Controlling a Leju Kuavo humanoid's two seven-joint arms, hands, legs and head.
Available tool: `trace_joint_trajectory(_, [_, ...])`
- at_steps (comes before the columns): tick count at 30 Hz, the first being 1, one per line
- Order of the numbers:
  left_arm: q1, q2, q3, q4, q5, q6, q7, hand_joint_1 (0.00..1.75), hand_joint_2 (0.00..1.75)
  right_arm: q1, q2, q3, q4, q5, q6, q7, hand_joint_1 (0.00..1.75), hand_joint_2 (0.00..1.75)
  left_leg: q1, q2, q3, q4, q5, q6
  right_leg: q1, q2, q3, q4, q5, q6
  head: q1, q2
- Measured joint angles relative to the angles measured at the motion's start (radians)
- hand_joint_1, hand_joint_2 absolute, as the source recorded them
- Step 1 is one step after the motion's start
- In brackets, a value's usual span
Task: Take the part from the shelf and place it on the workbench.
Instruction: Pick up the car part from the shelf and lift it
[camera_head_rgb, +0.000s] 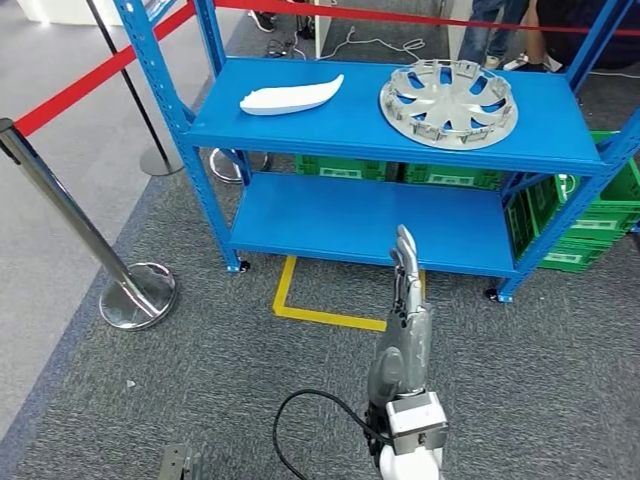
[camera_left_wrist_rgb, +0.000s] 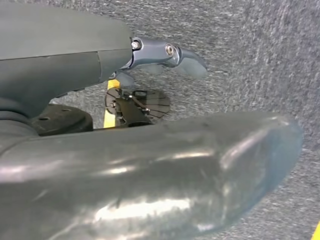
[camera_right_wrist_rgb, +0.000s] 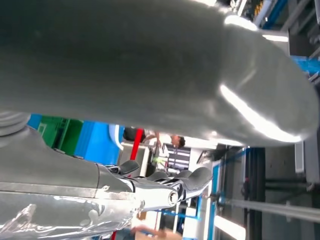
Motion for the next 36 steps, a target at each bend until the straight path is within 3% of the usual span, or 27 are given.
trace_joint_trajectory(2, [0.0,0.0,0.0,0.0,-0.012,0.009,0.021,0.0,0.0,0.0,0.0,0.0,-0.001,0.014,-0.008,-0.003,0.0,0.0,-0.002,-0.001,0.001,-0.006,-0.001,0.015,0.0,0.0,0.0,-0.004,0.002,0.011,0.002,0.0])
trace_joint_trajectory(4, [0.001,0.001,0.0,0.0,-0.021,0.023,0.041,0.0,0.0,0.0,0.0,-0.001,-0.003,0.027,-0.022,-0.001,0.0,0.0,0.0,0.0,0.004,-0.009,0.001,0.028,-0.002,-0.002,-0.009,0.017,-0.017,0.022,0.006,0.0])
trace_joint_trajectory(5, [0.0,0.001,0.0,0.0,-0.024,0.029,0.049,0.0,0.0,0.001,0.0,-0.002,-0.004,0.03,-0.028,0.001,0.0,0.0,0.001,0.0,0.005,-0.011,0.003,0.033,-0.003,-0.003,-0.027,0.056,-0.041,0.026,0.009,0.0])
trace_joint_trajectory(7, [-0.001,0.001,0.0,0.0,-0.027,0.04,0.062,0.0,0.0,0.002,0.0,-0.005,-0.004,0.035,-0.039,0.008,0.0,0.0,0.0,0.001,0.004,-0.01,0.005,0.04,-0.003,-0.005,-0.086,0.184,-0.107,0.031,0.015,0.0])
trace_joint_trajectory(9, [0.0,0.001,0.0,0.0,-0.028,0.045,0.074,0.0,0.0,0.003,0.0,-0.008,-0.004,0.036,-0.046,0.016,0.0,0.0,-0.002,0.002,0.003,-0.009,0.007,0.043,-0.004,-0.005,-0.129,0.277,-0.139,0.031,0.015,0.0])
trace_joint_trajectory(10, [0.0,0.001,0.0,0.0,-0.028,0.047,0.079,0.0,0.0,0.003,0.0,-0.008,-0.003,0.034,-0.046,0.021,0.0,0.0,-0.003,0.002,0.003,-0.009,0.007,0.043,-0.004,-0.005,-0.125,0.272,-0.127,0.03,0.015,0.0])
trace_joint_trajectory(11, [0.0,0.001,0.001,0.0,-0.028,0.048,0.082,0.0,0.0,0.002,0.0,-0.008,-0.003,0.033,-0.046,0.025,0.0,0.0,-0.003,0.001,0.003,-0.009,0.007,0.042,-0.004,-0.005,-0.1,0.226,-0.098,0.028,0.015,0.0])
trace_joint_trajectory(12, [0.0,0.001,0.001,0.0,-0.028,0.049,0.084,0.0,0.0,0.002,0.0,-0.008,-0.003,0.032,-0.045,0.027,0.0,0.0,-0.003,0.001,0.003,-0.008,0.006,0.041,-0.004,-0.006,-0.06,0.153,-0.062,0.026,0.016,0.0])
trace_joint_trajectory(14, [-0.001,0.001,0.001,0.0,-0.028,0.048,0.078,0.0,0.0,0.002,0.001,-0.008,-0.003,0.031,-0.044,0.029,0.0,0.0,-0.006,-0.001,0.003,-0.006,0.005,0.032,-0.003,-0.004,0.004,0.033,-0.021,0.021,0.015,0.0])
trace_joint_trajectory(15, [-0.001,0.001,0.001,0.0,-0.029,0.046,0.072,0.0,0.0,0.002,0.001,-0.008,-0.003,0.031,-0.044,0.03,0.0,0.0,-0.007,-0.002,0.002,-0.007,0.006,0.026,-0.002,-0.003,0.017,0.007,-0.016,0.017,0.014,0.0])
trace_joint_trajectory(19, [-0.002,0.001,0.001,0.0,-0.034,0.043,0.057,0.0,0.0,0.002,0.002,-0.008,-0.003,0.032,-0.047,0.032,0.0,0.0,-0.004,-0.002,-0.002,-0.003,0.001,0.002,-0.002,-0.002,0.015,-0.002,-0.005,-0.007,0.012,0.0])
trace_joint_trajectory(21, [-0.002,0.001,0.001,0.0,-0.035,0.042,0.055,0.0,0.0,0.002,0.003,-0.008,-0.003,0.033,-0.047,0.032,0.0,0.0,-0.002,-0.001,-0.037,0.075,-0.052,-0.008,-0.005,-0.004,0.012,-0.003,0.0,-0.015,0.006,0.0])
trace_joint_trajectory(23, [-0.001,0.001,0.001,0.0,-0.037,0.04,0.052,0.0,0.0,0.002,0.003,-0.008,-0.002,0.033,-0.047,0.032,0.0,0.0,-0.001,-0.001,-0.099,0.213,-0.121,-0.015,-0.005,-0.005,0.006,-0.003,0.002,-0.019,0.003,0.0])
trace_joint_trajectory(24, [0.0,0.002,0.001,0.0,-0.038,0.039,0.05,0.0,0.0,0.002,0.003,-0.008,-0.002,0.033,-0.048,0.032,0.0,0.0,0.0,-0.001,-0.12,0.262,-0.136,-0.016,-0.005,-0.006,0.004,-0.003,0.004,-0.02,0.002,0.0])
trace_joint_trajectory(25, [0.0,0.002,0.001,0.0,-0.039,0.037,0.047,0.0,0.0,0.002,0.003,-0.008,-0.002,0.033,-0.048,0.032,0.0,0.0,0.0,-0.001,-0.125,0.274,-0.13,-0.015,-0.005,-0.006,0.003,-0.003,0.004,-0.02,0.002,0.0])
trace_joint_trajectory(26, [0.001,0.003,0.001,0.0,-0.041,0.036,0.043,0.0,0.0,0.002,0.003,-0.008,-0.002,0.033,-0.05,0.032,0.0,0.0,0.0,-0.001,-0.108,0.245,-0.106,-0.014,-0.005,-0.005,0.002,-0.003,0.005,-0.019,0.002,0.0])
trace_joint_trajectory(28, [0.0,0.003,0.001,0.0,-0.045,0.033,0.034,0.0,0.0,0.002,0.003,-0.008,-0.002,0.036,-0.053,0.031,0.0,0.0,0.0,0.001,-0.037,0.112,-0.041,-0.011,-0.004,-0.005,0.003,-0.003,0.006,-0.015,0.002,0.0])
trace_joint_trajectory(30, [-0.004,0.003,0.001,0.0,-0.047,0.031,0.027,0.0,0.0,0.002,0.003,-0.008,-0.003,0.038,-0.057,0.028,0.0,0.0,-0.001,0.002,0.014,0.009,-0.011,-0.003,0.0,-0.004,0.0,-0.001,0.007,-0.005,0.001,0.0])
trace_joint_trajectory(34, [-0.002,0.002,0.002,0.0,-0.046,0.011,0.004,0.0,0.0,0.002,0.003,-0.007,-0.003,0.069,-0.082,0.017,0.0,0.0,-0.003,0.001,0.019,-0.014,-0.006,0.025,-0.002,-0.004,-0.007,0.0,0.006,0.019,0.004,0.0])
trace_joint_trajectory(36, [-0.002,0.001,0.002,0.0,-0.046,-0.008,-0.014,0.0,0.0,0.002,0.003,-0.007,-0.003,0.106,-0.109,0.008,0.0,0.0,0.0,0.001,0.019,-0.018,-0.002,0.036,-0.003,-0.006,-0.039,0.069,-0.039,0.027,0.009,0.0])
